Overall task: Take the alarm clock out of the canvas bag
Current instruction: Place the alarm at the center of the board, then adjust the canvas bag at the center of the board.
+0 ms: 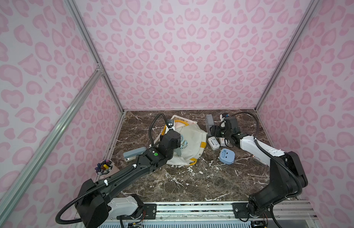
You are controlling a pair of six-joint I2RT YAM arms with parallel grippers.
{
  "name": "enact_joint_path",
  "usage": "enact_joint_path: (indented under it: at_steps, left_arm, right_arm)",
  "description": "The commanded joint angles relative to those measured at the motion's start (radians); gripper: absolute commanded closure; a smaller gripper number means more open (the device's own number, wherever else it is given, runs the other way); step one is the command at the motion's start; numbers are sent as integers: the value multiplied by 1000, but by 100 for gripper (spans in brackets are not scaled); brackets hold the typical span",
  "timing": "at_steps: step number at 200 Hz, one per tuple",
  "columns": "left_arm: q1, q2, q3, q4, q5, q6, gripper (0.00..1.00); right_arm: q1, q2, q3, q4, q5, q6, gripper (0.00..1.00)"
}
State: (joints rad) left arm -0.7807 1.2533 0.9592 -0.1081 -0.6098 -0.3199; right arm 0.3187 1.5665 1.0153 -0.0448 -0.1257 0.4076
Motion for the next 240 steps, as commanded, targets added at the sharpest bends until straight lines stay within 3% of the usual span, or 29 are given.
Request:
enact_joint_path:
  at_steps: [1,37,101,163,240]
  left_arm:
    - [3,5,13,-15,-30,-3,97]
    - [3,6,10,-8,-34,-7,97]
    - [2,18,18,5,-32,1,97]
    - [3,38,30,30,-19,35,97]
    - [13,68,35,61,-10,39,97]
  right_arm:
    - [1,-51,-53,58,-21,69,17]
    - [39,-138,-121,65,-62,109,18]
    - [231,-205,-214,120,-64,125,24]
    - [415,-93,-172,128,-68,80,29]
    - [550,81,-54,172,-59,85,36]
